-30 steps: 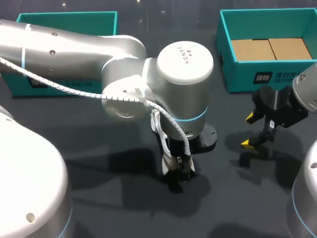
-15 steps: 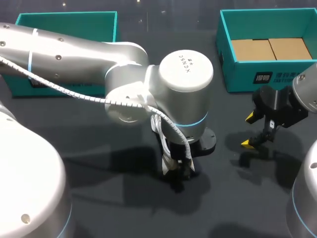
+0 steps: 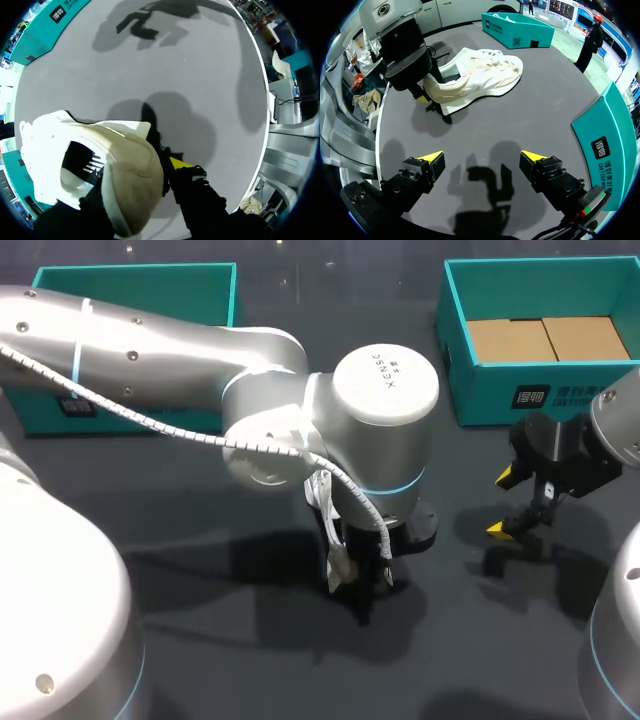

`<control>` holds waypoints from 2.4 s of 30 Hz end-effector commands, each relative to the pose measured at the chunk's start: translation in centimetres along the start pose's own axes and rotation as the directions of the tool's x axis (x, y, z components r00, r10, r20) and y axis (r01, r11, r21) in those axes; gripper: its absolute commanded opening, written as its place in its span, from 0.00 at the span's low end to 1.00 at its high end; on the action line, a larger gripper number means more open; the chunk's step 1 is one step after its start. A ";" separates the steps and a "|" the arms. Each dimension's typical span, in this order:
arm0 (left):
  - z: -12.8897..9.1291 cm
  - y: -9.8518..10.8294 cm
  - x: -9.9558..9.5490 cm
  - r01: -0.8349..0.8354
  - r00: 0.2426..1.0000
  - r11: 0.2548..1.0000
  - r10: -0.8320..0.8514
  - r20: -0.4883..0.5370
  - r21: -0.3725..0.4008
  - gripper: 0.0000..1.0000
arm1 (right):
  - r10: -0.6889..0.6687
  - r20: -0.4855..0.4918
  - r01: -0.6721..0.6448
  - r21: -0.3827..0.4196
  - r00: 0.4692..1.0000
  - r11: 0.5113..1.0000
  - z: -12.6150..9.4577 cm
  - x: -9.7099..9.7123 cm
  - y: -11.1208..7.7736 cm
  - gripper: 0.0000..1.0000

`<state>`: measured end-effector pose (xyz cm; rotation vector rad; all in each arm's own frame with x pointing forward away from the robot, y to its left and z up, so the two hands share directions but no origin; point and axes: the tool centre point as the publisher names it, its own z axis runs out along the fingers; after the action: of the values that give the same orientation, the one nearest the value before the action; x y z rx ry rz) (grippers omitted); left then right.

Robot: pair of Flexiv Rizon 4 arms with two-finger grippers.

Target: Take the shoe out of the shoebox, open the shoe tongue, remove and reinsert the insole, then place the shoe into the shoebox

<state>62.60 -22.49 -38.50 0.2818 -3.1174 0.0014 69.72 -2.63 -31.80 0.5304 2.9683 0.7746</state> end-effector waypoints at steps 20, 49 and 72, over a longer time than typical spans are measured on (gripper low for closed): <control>-8.6 2.0 -2.7 -0.087 0.996 0.995 0.087 -0.006 -0.050 0.00 | 0.001 0.003 -0.001 0.001 1.000 1.000 -0.1 0.2 0.0 1.00; -21.4 8.4 -11.5 -0.136 0.991 0.989 0.137 0.005 -0.056 0.00 | 0.001 0.003 -0.001 0.001 1.000 1.000 -0.1 0.2 0.0 1.00; -26.2 19.9 -25.6 -0.133 0.991 0.991 0.133 -0.005 -0.023 0.00 | 0.001 0.003 -0.001 0.001 1.000 1.000 -0.1 0.2 0.0 1.00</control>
<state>83.64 -1.79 -13.01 0.0440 -3.1323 -0.0978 69.72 -2.63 -31.80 0.5304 2.9683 0.7746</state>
